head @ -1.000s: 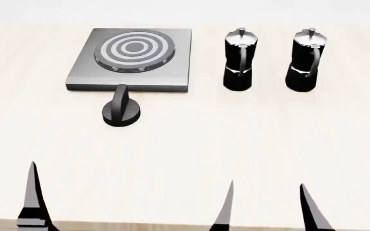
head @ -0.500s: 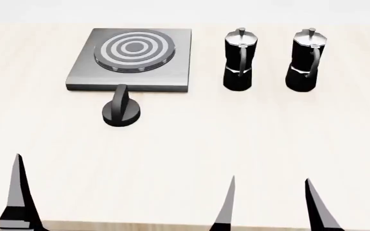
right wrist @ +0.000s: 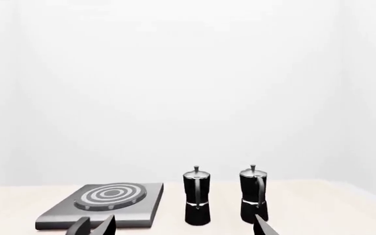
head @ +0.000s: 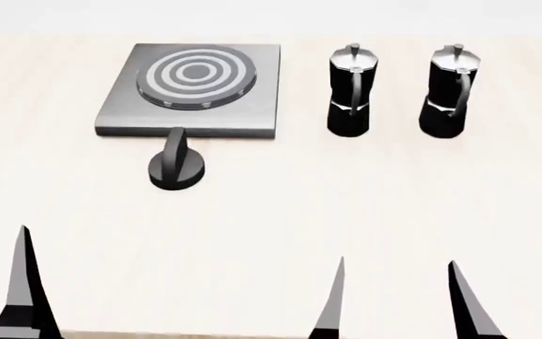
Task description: Turn off the stove.
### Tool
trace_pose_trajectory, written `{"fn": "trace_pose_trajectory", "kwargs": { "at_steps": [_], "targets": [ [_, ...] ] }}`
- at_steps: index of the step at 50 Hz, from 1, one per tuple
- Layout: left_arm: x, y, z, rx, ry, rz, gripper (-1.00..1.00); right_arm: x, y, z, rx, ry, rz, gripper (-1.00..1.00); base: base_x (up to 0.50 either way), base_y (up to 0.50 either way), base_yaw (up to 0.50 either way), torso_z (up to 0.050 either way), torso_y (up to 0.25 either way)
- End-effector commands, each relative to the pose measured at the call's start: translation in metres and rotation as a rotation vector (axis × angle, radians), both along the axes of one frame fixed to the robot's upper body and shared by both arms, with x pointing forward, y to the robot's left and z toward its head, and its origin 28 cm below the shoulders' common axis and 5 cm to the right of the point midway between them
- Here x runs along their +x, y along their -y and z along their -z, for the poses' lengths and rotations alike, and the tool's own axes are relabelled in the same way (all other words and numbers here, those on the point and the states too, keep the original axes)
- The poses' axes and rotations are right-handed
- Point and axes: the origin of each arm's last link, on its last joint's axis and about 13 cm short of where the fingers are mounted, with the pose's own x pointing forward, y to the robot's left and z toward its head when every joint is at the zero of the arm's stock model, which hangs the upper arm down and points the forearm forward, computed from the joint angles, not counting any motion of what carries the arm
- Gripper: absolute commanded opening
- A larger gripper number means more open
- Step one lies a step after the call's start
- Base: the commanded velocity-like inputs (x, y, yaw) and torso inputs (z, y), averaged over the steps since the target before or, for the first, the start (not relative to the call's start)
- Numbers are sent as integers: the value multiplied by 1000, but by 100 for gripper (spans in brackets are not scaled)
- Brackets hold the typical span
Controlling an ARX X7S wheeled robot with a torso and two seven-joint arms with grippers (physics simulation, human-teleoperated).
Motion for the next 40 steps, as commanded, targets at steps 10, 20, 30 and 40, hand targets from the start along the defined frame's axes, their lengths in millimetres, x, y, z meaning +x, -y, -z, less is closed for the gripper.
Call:
{"fn": "trace_pose_trajectory", "kwargs": {
  "at_steps": [10,20,30,40],
  "targets": [
    [2,-3,1,-11,5,3,100,1,3,-1,8,9,-5,100,120,0,0,0,0],
    [2,-2,1,-11,3,2,100,1,2,0,7,8,-5,100,178,0,0,0,0],
    [2,-2,2,-11,2,1,100,1,2,0,7,8,-7,100,188,0,0,0,0],
    [3,-3,2,-13,0,0,100,1,2,1,8,7,-6,100,185,0,0,0,0]
  ]
}}
